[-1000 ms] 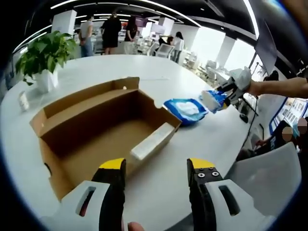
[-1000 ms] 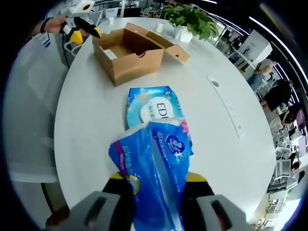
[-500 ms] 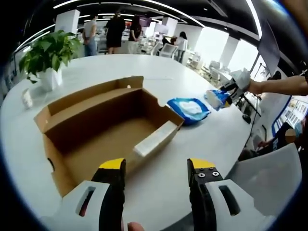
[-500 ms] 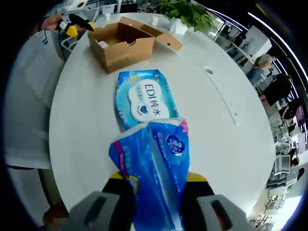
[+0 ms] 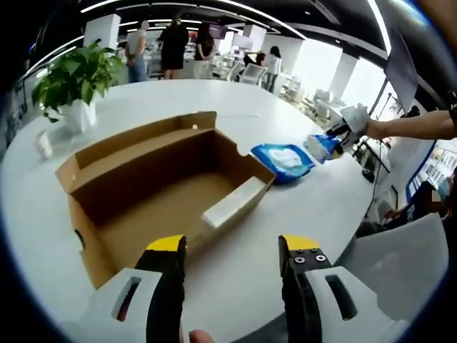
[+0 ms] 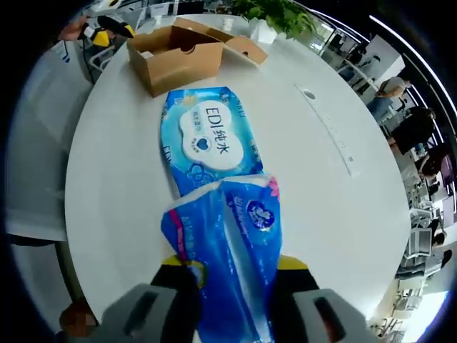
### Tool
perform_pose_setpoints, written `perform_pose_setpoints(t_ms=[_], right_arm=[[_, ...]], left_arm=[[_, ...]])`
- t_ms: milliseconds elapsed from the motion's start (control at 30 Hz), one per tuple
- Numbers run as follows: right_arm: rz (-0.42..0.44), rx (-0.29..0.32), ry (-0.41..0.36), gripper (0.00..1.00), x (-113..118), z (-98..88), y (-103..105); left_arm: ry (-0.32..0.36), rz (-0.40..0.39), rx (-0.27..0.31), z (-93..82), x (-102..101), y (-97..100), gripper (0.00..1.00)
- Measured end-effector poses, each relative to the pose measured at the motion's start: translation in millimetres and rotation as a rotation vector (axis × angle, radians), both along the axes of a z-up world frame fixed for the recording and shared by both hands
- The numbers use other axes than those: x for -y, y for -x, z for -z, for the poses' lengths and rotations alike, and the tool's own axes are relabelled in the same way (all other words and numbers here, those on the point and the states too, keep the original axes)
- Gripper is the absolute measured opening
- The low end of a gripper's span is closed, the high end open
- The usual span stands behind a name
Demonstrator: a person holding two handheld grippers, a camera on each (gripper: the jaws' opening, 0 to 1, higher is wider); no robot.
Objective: Operate the shoe box by opening the lid, removing the specified soft item, and placing it in the target area until the item is outside and the box remains undamaged.
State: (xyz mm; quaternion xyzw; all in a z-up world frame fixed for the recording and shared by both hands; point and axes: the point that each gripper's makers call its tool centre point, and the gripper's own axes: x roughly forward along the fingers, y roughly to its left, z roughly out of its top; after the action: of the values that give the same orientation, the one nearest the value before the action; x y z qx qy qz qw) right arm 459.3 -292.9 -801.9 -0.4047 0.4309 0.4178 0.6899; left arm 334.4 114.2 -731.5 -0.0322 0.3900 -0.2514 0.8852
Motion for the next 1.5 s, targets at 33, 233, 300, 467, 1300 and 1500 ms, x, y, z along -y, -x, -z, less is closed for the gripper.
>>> perform_pose_setpoints(t_ms=[33,233,300,467,1300,1500], right_arm=[[-0.004,-0.001,0.003,0.35,1,1.5,0],[-0.013,-0.007,0.006,0.35,4,7.1,-6],[-0.016,-0.007,0.008,0.35,4,9.4,-7],[-0.021,-0.015,0.011,0.36,4,13.8,-9],[-0.068,-0.040,0.031,0.42,7,28.6,-8],[-0.059,-0.042,0.024,0.42,7,30.3,-10]], left_arm=[[0.000,0.000,-0.001,0.2,0,0.0,0.53],[-0.001,-0.001,-0.005,1.3,3,-0.2,0.53],[-0.001,0.001,-0.006,1.4,4,-0.4,0.53],[-0.002,0.001,-0.005,2.2,4,-1.0,0.53],[-0.007,-0.002,-0.013,3.9,10,-0.6,0.53],[-0.009,0.008,-0.016,4.2,13,0.7,0.53]])
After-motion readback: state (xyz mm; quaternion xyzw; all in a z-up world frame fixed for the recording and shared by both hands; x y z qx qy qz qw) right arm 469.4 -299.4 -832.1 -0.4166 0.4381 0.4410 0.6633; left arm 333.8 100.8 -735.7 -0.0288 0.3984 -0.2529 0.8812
